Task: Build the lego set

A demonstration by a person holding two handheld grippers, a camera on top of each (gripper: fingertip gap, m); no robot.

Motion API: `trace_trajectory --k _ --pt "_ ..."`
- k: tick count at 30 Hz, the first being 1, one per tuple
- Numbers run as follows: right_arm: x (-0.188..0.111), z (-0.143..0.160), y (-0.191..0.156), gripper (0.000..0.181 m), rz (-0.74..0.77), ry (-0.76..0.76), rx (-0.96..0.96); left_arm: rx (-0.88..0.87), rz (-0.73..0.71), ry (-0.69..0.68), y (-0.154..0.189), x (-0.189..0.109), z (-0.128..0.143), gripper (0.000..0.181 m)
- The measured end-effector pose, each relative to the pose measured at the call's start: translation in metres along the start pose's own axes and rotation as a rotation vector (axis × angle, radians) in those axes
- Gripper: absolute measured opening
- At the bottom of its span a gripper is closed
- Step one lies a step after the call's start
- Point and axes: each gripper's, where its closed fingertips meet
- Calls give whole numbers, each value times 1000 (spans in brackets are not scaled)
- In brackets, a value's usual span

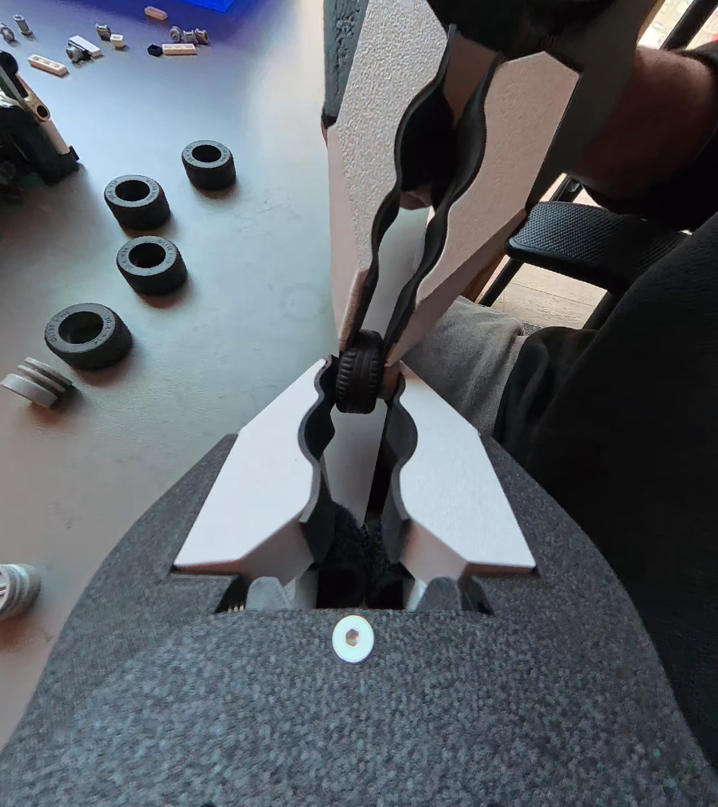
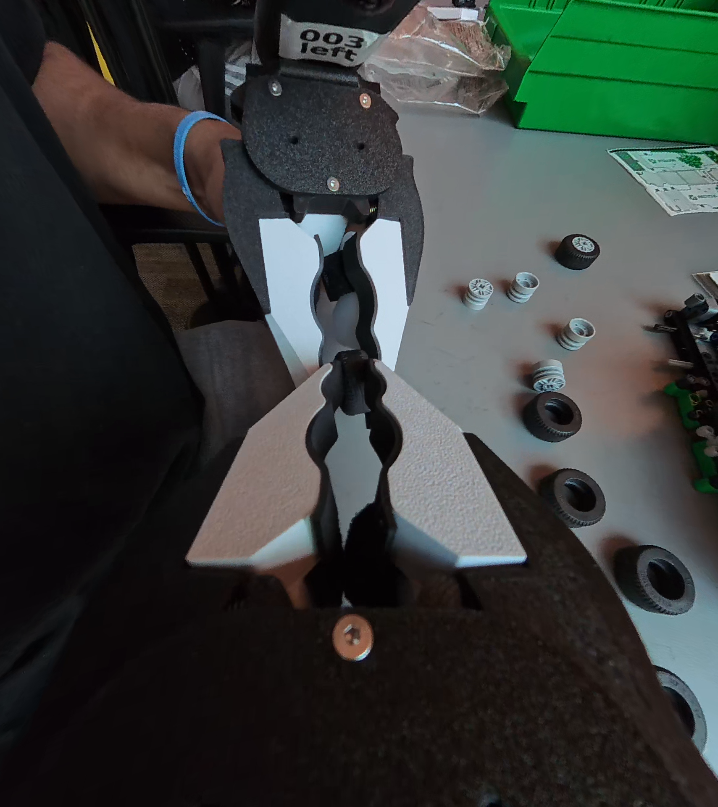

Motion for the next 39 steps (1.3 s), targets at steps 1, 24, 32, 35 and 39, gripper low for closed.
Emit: trace_trajectory --k 1,24,32,35,39 --pt "1 1 0 9 1 -3 4 -2 -5 -3 -1 0 0 19" --pt "-3 -2 -12 24 -144 122 -33 178 3 49 12 -12 -6 18" --pt "-7 -10 -13 19 -235 232 160 93 92 84 21 -16 -9 18" --pt "-9 -11 -7 13 -209 247 195 79 100 114 22 -17 -14 19" --pt "-7 -6 -6 13 -170 183 152 81 71 101 17 -15 -12 20"
Point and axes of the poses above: each gripper's, where its closed fingertips meet, x out along the fingers, z out of its underside, y = z × x across the jaws, and after that the axes turned 13 degrees about -x, right-handed
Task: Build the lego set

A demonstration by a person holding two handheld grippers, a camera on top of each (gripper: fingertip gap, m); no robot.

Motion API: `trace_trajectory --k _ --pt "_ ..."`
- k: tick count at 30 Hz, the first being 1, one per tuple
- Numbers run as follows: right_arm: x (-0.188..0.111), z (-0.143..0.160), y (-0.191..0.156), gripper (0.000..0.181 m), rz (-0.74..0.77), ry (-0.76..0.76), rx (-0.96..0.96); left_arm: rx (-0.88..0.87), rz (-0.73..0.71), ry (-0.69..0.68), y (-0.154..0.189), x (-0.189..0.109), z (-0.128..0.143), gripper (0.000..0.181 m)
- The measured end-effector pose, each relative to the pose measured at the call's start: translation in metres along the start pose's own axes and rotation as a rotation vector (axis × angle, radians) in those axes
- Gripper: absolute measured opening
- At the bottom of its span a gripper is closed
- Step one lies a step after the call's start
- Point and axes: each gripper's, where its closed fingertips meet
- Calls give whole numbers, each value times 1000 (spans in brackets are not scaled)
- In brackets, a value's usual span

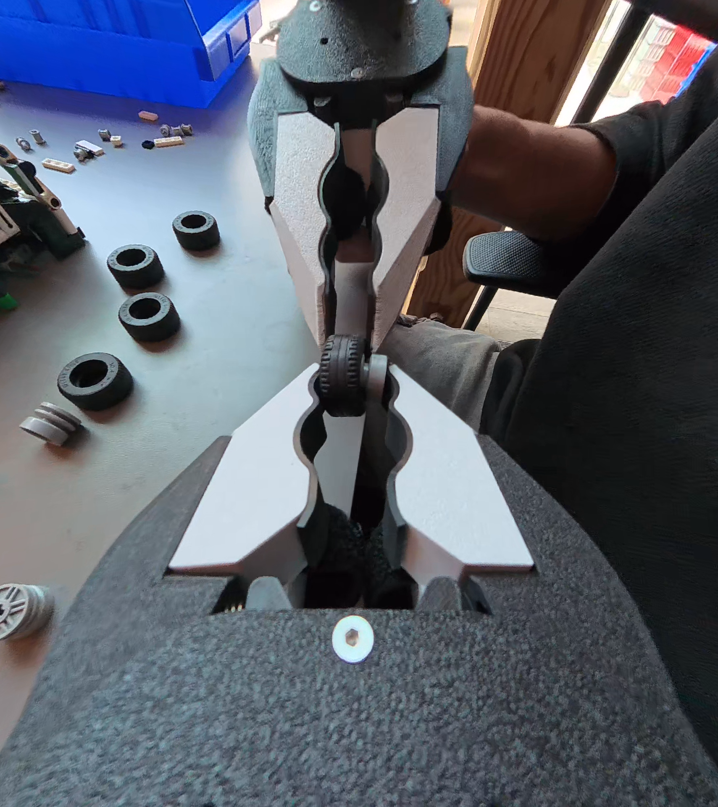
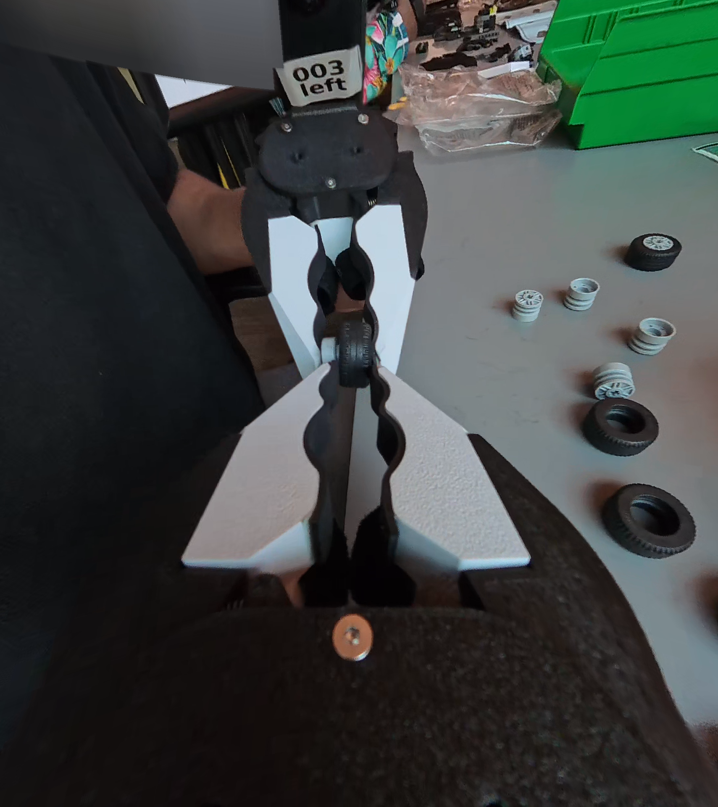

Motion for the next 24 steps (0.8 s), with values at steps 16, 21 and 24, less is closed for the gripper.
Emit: trace_trajectory --k 16,21,24 --pt "-1 3 11 13 90 11 1 -40 -52 75 -14 -17 -7 21" --pt "3 2 -2 26 94 -19 -87 -15 -32 81 -7 -17 -3 21" --pt "7 6 -7 29 90 -60 -112 18 -53 64 -4 -13 1 21"
Point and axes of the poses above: each gripper's, where its closed fingertips meet, x out along the fingers, z out of its underside, y = z × x across the jaws, and after that the axes turned 13 degrees about -x, right-handed
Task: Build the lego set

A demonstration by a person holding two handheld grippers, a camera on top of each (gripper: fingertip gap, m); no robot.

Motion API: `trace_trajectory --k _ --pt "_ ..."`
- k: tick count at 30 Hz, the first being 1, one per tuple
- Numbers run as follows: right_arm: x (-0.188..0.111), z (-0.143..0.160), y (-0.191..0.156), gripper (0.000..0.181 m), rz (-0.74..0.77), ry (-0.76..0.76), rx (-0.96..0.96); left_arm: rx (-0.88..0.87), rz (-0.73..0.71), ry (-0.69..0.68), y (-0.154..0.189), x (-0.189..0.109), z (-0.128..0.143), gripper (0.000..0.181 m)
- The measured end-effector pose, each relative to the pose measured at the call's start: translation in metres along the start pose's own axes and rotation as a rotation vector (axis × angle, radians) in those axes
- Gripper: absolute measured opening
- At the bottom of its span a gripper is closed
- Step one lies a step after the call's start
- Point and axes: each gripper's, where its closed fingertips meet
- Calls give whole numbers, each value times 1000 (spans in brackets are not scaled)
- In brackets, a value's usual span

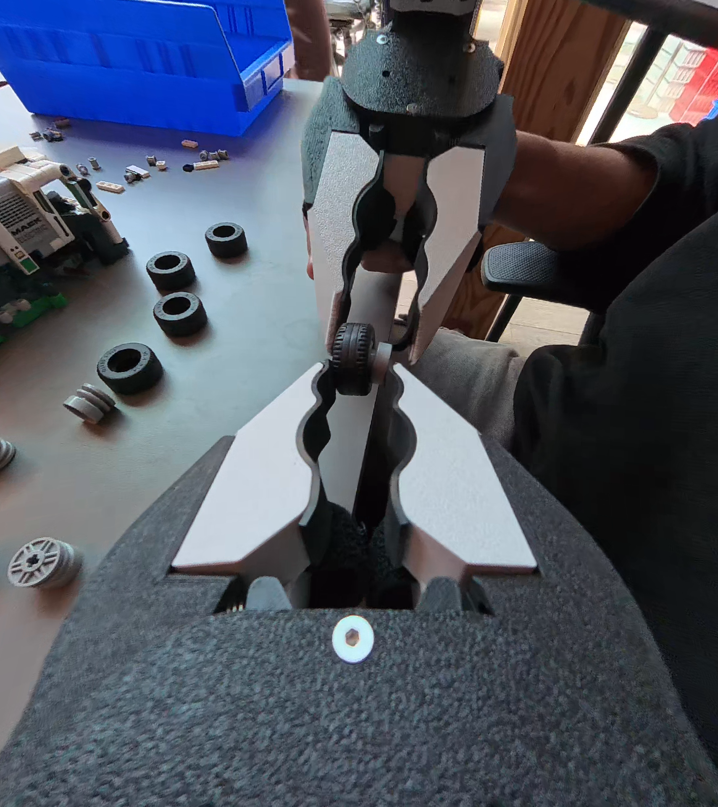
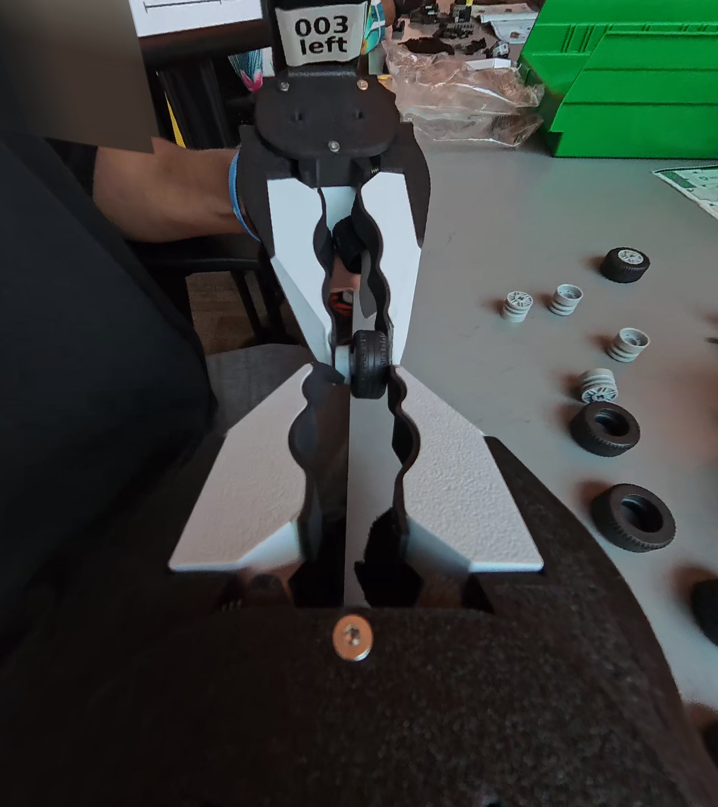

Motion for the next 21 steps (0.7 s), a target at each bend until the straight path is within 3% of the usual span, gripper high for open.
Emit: trace_trajectory --k 5,9,12,14,17,21 --pt "0 -3 -2 29 2 19 -15 13 1 8 3 0 0 20" --pt "-6 -8 -15 30 -139 89 126 -17 70 7 14 2 2 20" --pt "-9 -13 -19 42 -196 135 202 -70 113 21 16 2 -1 20" --pt "-9 -15 -16 39 -160 138 174 -83 126 37 16 0 -3 21" --pt "-8 -14 -10 21 -108 103 159 -84 145 54 20 -1 -6 21" --pt "-7 -7 -10 21 -81 47 84 -58 107 32 17 2 -1 20"
Point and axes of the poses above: each gripper's, where its closed fingertips meet, x out along the fingers, z out of its underside, y = z × x across the jaws, and after that the axes turned 13 degrees about -x, right-handed
